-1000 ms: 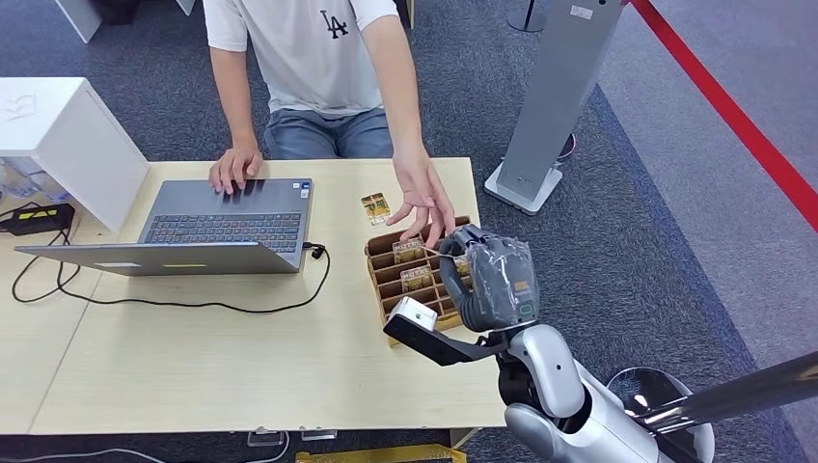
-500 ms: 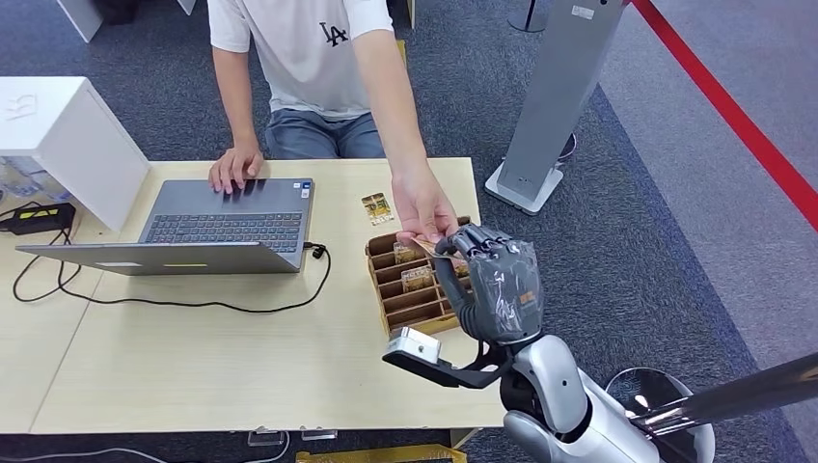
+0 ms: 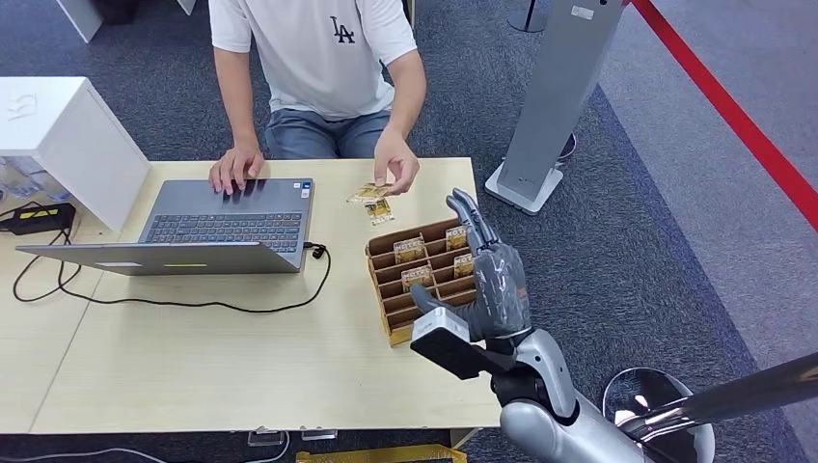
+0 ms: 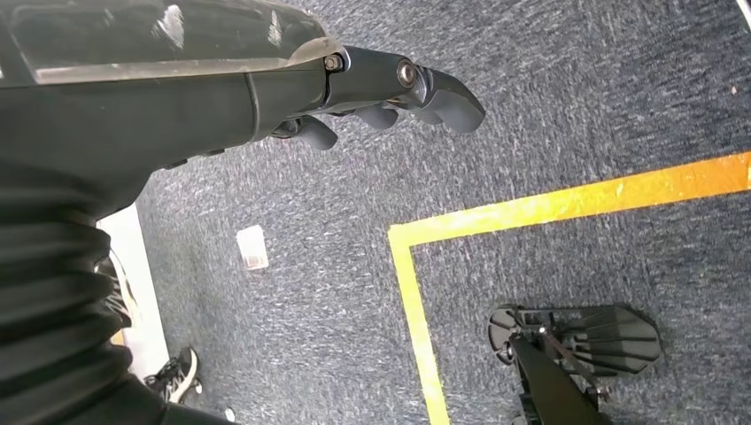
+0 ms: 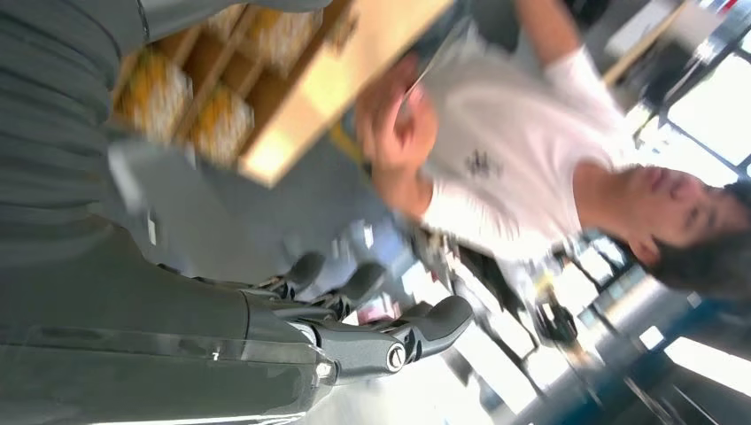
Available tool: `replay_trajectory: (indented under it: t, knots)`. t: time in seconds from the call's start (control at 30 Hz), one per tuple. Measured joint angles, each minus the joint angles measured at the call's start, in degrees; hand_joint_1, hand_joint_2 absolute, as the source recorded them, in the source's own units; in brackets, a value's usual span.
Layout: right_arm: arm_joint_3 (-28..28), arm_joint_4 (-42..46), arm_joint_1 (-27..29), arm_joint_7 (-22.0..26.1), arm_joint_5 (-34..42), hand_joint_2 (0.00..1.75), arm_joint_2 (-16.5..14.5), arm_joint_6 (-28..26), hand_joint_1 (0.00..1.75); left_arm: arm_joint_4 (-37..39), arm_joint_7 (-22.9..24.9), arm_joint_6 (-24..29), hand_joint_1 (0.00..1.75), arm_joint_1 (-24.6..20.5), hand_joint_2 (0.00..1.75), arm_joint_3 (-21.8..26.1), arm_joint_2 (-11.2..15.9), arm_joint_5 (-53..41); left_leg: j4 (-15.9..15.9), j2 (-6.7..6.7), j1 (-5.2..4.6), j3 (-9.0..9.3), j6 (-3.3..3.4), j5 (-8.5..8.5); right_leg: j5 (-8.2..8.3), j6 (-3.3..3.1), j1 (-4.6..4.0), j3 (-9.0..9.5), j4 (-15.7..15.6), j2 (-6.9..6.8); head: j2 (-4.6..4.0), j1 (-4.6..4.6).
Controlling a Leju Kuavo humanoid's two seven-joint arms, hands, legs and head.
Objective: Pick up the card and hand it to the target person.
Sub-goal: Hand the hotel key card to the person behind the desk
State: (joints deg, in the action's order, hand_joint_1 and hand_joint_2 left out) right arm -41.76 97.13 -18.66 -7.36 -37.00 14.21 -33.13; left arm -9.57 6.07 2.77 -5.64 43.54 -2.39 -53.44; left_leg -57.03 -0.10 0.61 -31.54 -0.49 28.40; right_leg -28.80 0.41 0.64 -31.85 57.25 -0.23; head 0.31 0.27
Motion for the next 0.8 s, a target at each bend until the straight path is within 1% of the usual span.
replay_trajectory:
  t: [0.07, 0.1, 0.2, 0.3, 0.37, 0.53, 0.8]
  knots:
    - [0.02, -1.04, 0.23, 3.04, 10.8, 1.75, -0.41, 1.93, 0.0, 0.0, 0.01, 0.13, 0.0, 0.0, 0.0, 0.26, -0.01, -0.01, 0.0, 0.0, 0.0, 0.0, 0.0, 0.0, 0.0, 0.0, 0.0, 0.0, 0.0, 0.0, 0.0, -0.02]
    - [0.04, -1.6, 0.36, 3.7, 14.95, 1.75, -0.55, 3.21, 0.0, 0.0, 0.01, 0.14, 0.0, 0.0, 0.0, 0.38, -0.01, -0.03, 0.0, 0.0, 0.0, 0.0, 0.0, 0.0, 0.0, 0.0, 0.0, 0.0, 0.0, 0.0, 0.0, -0.03]
    - [0.15, -3.3, 0.98, 4.45, 25.03, 1.75, -0.73, 7.06, 0.0, 0.0, 0.01, 0.06, 0.0, 0.0, 0.0, 0.7, -0.01, -0.18, 0.0, 0.0, 0.0, 0.0, 0.0, 0.0, 0.0, 0.0, 0.0, -0.01, 0.0, 0.0, 0.0, -0.03]
    - [0.46, -4.88, 2.25, 5.44, 32.95, 1.75, -0.85, 8.79, 0.0, 0.0, 0.01, -0.02, 0.0, 0.01, 0.0, 1.09, -0.01, -0.33, 0.0, 0.0, 0.0, -0.01, 0.0, 0.0, -0.01, 0.0, 0.0, -0.02, 0.0, -0.01, 0.0, -0.03]
    - [0.82, -5.76, 3.33, 5.91, 36.19, 1.75, -0.84, 9.12, 0.0, 0.0, 0.06, 0.08, 0.0, 0.02, 0.0, 1.39, -0.01, -0.4, 0.0, 0.0, 0.0, -0.01, 0.0, 0.01, -0.01, 0.0, 0.0, -0.02, 0.0, 0.0, 0.0, -0.01]
    - [2.74, -6.8, 6.01, 6.84, 41.48, 1.75, -0.54, 9.67, 0.0, 0.0, 0.26, 0.93, 0.0, 0.05, 0.0, 1.86, -0.01, -0.82, 0.0, 0.0, 0.0, 0.0, 0.0, 0.01, -0.01, 0.0, 0.0, -0.02, -0.01, 0.0, 0.0, 0.0]
    - [6.9, -6.51, 9.1, 6.96, 44.08, 1.75, 0.62, 9.84, 0.0, 0.0, 0.93, 2.08, 0.0, 0.06, 0.0, 2.28, -0.01, -1.2, 0.0, 0.0, 0.0, 0.02, 0.0, 0.01, 0.0, 0.0, 0.0, -0.01, -0.01, 0.01, 0.0, -0.03]
